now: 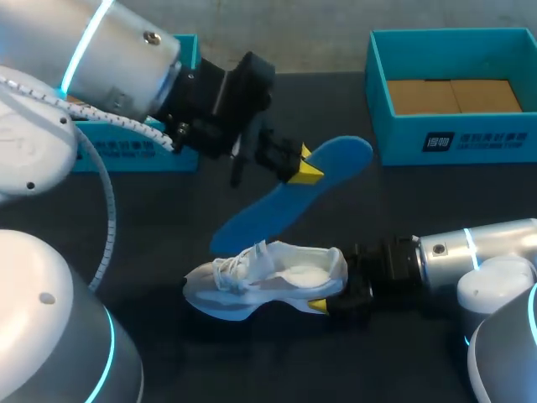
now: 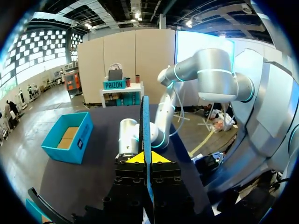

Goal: Take the shoe out of the shoebox, open the shoe tongue, remove and reinsert the insole, then place the shoe into the shoebox

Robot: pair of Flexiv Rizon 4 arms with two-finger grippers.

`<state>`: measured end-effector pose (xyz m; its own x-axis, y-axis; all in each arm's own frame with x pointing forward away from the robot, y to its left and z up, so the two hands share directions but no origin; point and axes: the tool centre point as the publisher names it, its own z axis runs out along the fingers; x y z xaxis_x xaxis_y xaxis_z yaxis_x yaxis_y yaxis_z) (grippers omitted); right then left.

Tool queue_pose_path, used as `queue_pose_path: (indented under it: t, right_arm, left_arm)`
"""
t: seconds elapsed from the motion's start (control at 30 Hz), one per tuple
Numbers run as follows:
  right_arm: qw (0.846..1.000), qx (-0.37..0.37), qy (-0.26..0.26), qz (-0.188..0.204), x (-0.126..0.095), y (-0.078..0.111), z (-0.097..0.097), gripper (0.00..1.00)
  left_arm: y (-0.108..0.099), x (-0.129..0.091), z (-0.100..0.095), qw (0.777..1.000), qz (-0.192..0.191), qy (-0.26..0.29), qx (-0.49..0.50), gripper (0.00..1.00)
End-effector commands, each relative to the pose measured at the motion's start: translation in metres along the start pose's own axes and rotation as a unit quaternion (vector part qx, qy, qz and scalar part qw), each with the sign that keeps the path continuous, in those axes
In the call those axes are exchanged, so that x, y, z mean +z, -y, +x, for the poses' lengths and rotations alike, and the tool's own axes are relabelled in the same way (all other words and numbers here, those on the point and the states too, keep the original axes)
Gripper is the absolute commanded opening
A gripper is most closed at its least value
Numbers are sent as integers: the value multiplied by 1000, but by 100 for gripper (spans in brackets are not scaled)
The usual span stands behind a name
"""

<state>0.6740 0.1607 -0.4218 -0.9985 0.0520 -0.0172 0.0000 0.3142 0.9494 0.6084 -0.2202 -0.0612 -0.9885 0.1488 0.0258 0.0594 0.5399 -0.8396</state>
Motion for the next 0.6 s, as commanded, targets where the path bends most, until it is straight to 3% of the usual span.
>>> queue_pose_path:
  t: [0.03, 0.2, 0.37, 0.6]
  right_arm:
    - [1000, 0, 1, 2, 1, -1, 1, 0]
    - [1000, 0, 1, 2, 1, -1, 1, 0]
    - [1000, 0, 1, 2, 1, -1, 1, 0]
    - [1000, 0, 1, 2, 1, -1, 1, 0]
  left_arm:
    - [-3, -8, 4, 1000, 1, 2, 1, 0]
    - [-3, -8, 4, 1000, 1, 2, 1, 0]
    - [9, -15, 14, 998, 56, -31, -21, 0]
    - [43, -44, 24, 986, 140, -77, -48, 0]
